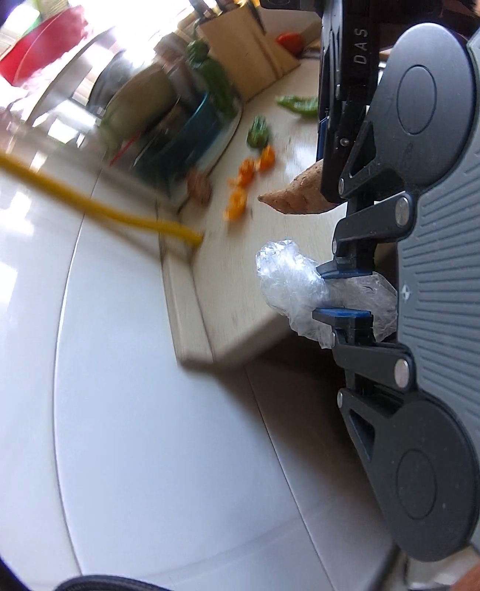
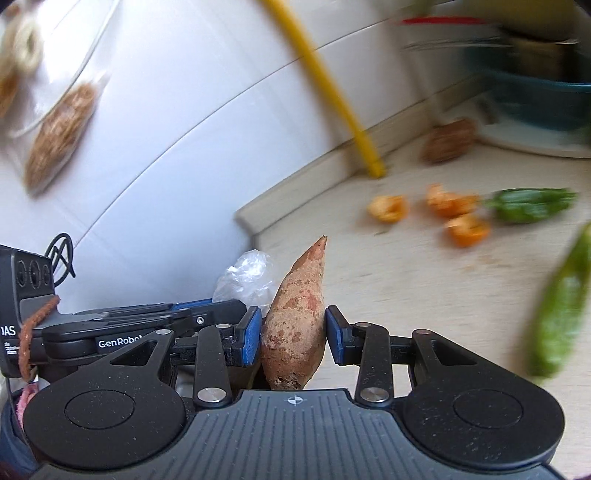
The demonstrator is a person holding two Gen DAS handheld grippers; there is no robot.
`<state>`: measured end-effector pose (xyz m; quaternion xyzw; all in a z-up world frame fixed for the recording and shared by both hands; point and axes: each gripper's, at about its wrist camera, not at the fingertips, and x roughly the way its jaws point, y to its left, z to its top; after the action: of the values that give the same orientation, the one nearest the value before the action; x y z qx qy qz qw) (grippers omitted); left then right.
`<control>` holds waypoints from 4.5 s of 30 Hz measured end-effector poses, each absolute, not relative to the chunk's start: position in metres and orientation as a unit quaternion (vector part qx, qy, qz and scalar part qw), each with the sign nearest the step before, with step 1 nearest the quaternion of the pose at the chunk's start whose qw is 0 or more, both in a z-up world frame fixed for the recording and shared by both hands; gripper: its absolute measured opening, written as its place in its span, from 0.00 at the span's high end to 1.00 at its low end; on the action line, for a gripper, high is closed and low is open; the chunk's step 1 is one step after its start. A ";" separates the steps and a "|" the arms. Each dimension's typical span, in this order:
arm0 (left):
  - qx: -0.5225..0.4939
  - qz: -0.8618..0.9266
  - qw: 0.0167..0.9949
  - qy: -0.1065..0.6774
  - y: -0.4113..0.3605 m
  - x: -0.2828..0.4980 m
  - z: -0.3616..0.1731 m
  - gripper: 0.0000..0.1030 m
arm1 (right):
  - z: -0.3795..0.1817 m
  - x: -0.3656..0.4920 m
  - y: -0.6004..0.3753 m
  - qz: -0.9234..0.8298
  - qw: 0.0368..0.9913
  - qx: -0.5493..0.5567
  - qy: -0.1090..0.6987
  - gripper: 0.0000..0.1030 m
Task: Collect trash
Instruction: 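Carry the plastic wrap and sweet potato down toward the black bin, then open both grippers over the bin to drop wrap and sweet potato, then move both open tools back to the orange peels on the counter, then close left gripper on orange peels while right gripper grasps other orange peels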
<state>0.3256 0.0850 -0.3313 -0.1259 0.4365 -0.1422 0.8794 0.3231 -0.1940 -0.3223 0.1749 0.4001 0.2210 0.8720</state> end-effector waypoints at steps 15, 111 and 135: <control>-0.128 -0.083 0.874 0.461 0.141 0.304 -0.361 0.85 | -0.347 0.327 -0.070 0.302 0.831 0.110 0.454 0.56; -0.033 -0.321 0.834 0.448 -0.109 0.478 -0.390 0.86 | -0.366 0.404 -0.272 0.080 0.920 0.067 0.379 0.29; -0.066 -0.347 0.804 0.479 -0.100 0.492 -0.398 0.87 | -0.363 0.440 -0.259 0.237 0.884 -0.127 0.382 0.30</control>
<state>0.4916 -0.0999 -0.3983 -0.0656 0.4788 -0.3468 0.8039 0.4401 -0.2592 -0.3628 -0.1270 0.3823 0.2373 0.8840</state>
